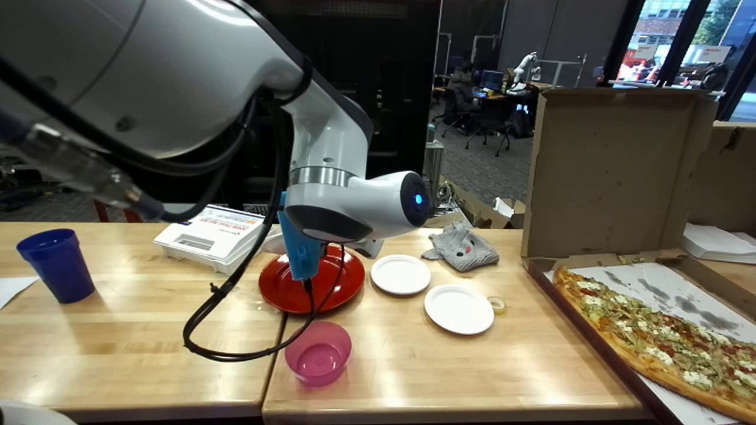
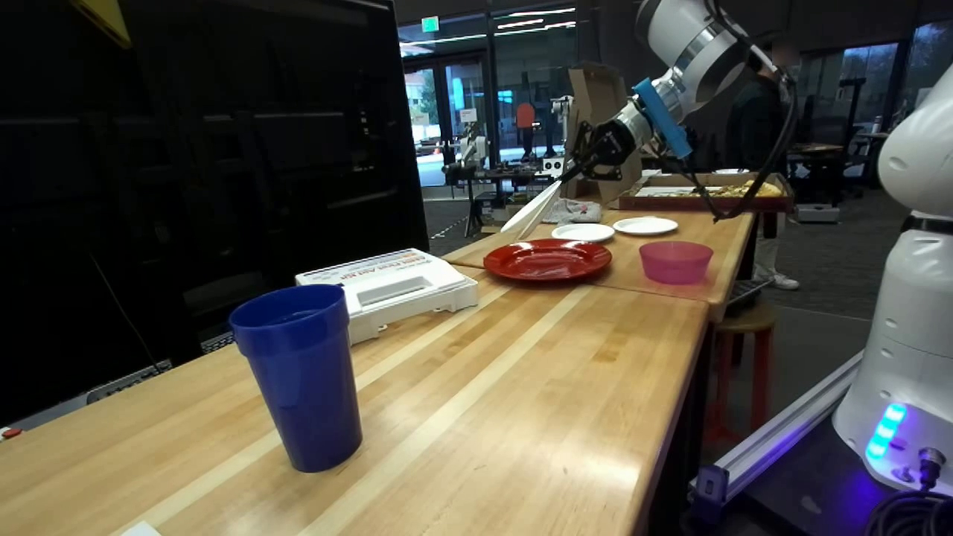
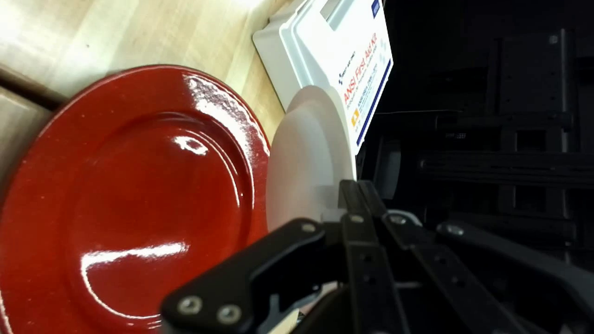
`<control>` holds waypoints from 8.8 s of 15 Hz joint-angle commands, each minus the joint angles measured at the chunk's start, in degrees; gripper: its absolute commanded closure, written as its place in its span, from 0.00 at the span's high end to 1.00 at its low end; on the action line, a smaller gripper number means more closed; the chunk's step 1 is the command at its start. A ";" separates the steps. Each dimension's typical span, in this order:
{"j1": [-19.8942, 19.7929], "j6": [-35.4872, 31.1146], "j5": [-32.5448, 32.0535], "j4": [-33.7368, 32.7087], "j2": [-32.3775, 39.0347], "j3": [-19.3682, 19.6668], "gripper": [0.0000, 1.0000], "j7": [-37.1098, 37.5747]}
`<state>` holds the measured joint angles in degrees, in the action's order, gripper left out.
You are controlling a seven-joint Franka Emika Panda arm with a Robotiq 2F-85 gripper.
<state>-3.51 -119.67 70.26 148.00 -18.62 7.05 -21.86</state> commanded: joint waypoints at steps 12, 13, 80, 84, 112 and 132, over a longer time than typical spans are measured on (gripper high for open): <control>-1.97 1.20 -0.40 -5.95 13.69 -0.24 0.44 -0.48; -1.98 1.14 -0.45 -5.77 13.69 -0.26 0.51 -0.45; -8.27 -10.38 -74.09 11.15 -13.01 -2.38 1.00 25.35; -7.60 -8.41 -77.20 11.03 -13.47 -0.40 1.00 17.47; 0.87 -15.61 -67.35 10.90 -1.67 7.29 1.00 -9.82; -0.42 -17.79 -68.74 11.66 -3.18 6.17 0.01 -8.71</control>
<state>-3.40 -137.26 2.43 158.75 -19.69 13.42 -31.17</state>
